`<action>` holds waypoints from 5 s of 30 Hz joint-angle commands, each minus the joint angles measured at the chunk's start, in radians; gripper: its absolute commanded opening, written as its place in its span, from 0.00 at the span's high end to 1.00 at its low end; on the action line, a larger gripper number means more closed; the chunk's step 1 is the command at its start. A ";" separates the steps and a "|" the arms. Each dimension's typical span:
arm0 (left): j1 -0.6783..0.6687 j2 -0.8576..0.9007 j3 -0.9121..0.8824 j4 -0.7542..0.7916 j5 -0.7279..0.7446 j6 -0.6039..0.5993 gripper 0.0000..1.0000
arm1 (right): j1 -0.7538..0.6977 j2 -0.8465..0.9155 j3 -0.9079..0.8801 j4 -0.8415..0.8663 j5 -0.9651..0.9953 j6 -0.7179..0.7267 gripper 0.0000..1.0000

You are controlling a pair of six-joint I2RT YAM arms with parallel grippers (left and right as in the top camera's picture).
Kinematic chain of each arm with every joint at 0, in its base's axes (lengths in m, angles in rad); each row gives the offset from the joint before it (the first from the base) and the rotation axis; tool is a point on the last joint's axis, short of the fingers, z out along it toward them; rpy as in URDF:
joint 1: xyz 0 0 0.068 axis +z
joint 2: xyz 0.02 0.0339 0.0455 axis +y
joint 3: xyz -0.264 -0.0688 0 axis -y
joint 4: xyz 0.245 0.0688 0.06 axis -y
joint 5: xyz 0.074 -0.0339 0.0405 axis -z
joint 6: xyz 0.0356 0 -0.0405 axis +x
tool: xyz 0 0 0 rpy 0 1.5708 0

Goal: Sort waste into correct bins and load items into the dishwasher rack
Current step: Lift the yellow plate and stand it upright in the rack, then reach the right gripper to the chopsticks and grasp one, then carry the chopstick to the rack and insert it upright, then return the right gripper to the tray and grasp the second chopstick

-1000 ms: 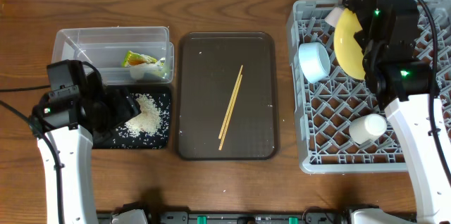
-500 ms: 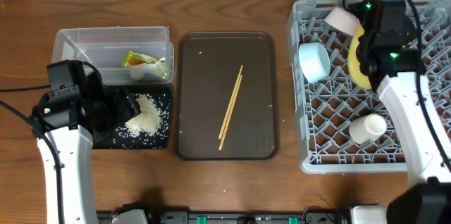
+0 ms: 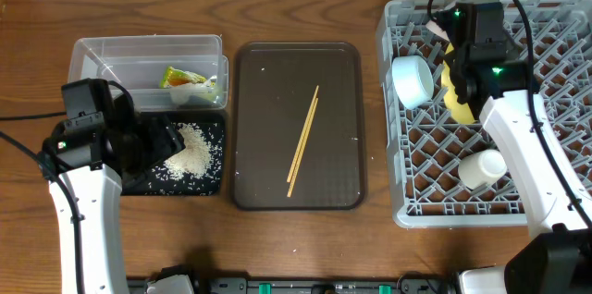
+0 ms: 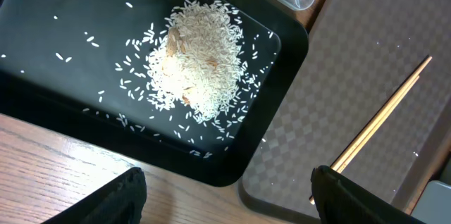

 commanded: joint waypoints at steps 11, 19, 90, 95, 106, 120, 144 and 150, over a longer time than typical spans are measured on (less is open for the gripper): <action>0.004 0.000 0.005 0.001 -0.006 0.005 0.23 | 0.010 -0.026 0.005 -0.116 -0.132 0.374 0.64; 0.004 0.000 0.005 0.001 -0.006 0.005 0.23 | 0.019 -0.149 0.005 -0.109 -0.602 0.500 0.57; 0.004 0.002 0.005 -0.003 -0.006 0.005 0.22 | 0.435 0.071 0.007 -0.388 -0.477 0.941 0.99; 0.004 0.002 0.005 -0.003 -0.006 0.005 0.22 | 0.325 -0.031 0.007 -0.537 -0.466 0.893 0.99; 0.004 0.002 0.005 -0.003 -0.006 0.005 0.22 | 0.046 -0.053 0.002 -0.670 -0.433 0.725 0.99; 0.004 0.002 0.005 -0.003 -0.006 0.005 0.22 | -0.011 -0.051 -0.114 -0.599 -0.451 0.595 0.99; 0.004 0.002 0.005 -0.003 -0.006 0.005 0.22 | 0.005 -0.054 -0.118 -0.461 -0.464 0.633 0.63; 0.004 0.002 0.005 -0.003 -0.006 0.005 0.22 | 0.084 -0.055 -0.014 -0.401 -0.610 0.633 0.64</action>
